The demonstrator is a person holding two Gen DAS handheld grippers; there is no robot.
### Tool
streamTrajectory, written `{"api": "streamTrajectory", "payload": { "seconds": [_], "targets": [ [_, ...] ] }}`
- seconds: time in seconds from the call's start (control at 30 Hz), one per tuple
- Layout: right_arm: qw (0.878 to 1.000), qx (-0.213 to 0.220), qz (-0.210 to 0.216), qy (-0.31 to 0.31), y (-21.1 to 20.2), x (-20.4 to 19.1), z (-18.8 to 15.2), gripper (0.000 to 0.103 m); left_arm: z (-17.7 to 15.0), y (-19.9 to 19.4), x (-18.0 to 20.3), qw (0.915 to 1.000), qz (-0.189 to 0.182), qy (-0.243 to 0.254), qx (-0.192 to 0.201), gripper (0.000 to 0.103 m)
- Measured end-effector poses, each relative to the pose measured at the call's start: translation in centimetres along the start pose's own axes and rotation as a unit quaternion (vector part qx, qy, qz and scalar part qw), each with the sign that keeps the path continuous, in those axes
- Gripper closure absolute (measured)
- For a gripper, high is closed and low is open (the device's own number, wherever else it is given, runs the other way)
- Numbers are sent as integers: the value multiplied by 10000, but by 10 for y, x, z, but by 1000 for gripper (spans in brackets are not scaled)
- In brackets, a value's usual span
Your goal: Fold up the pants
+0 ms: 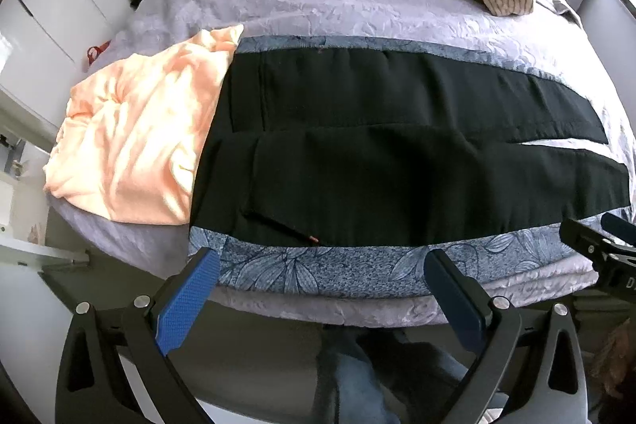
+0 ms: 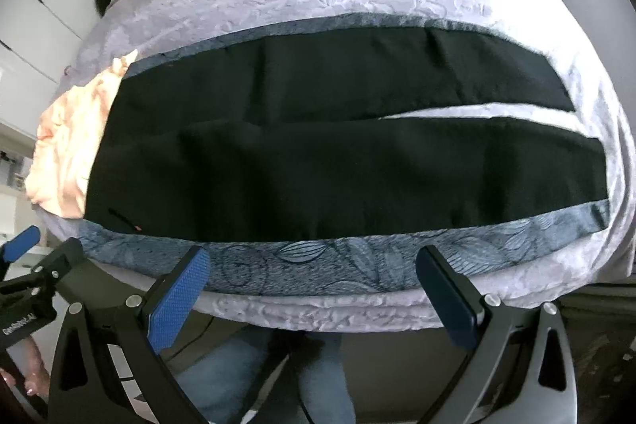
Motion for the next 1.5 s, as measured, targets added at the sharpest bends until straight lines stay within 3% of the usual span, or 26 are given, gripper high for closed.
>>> {"api": "streamTrajectory", "payload": {
  "seconds": [0.47, 1.5],
  "targets": [
    [9991, 153, -326, -216, -5, 2, 7, 0, 6, 3, 0, 9999, 89, 9, -94, 0],
    [9988, 83, -332, -341, -4, -7, 8, 0, 12, 0, -8, 9999, 135, 33, 3, 0]
  ]
}}
Point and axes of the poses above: each gripper's, at about its wrist camera, not at the fingertips, and y roughly the way its jaws point, x to its right, z to its top, the point moved 10 cm from there along y, roughly the way its jaws point, and after that the axes turned 9 degrees about -z, right-handed, at the moved point
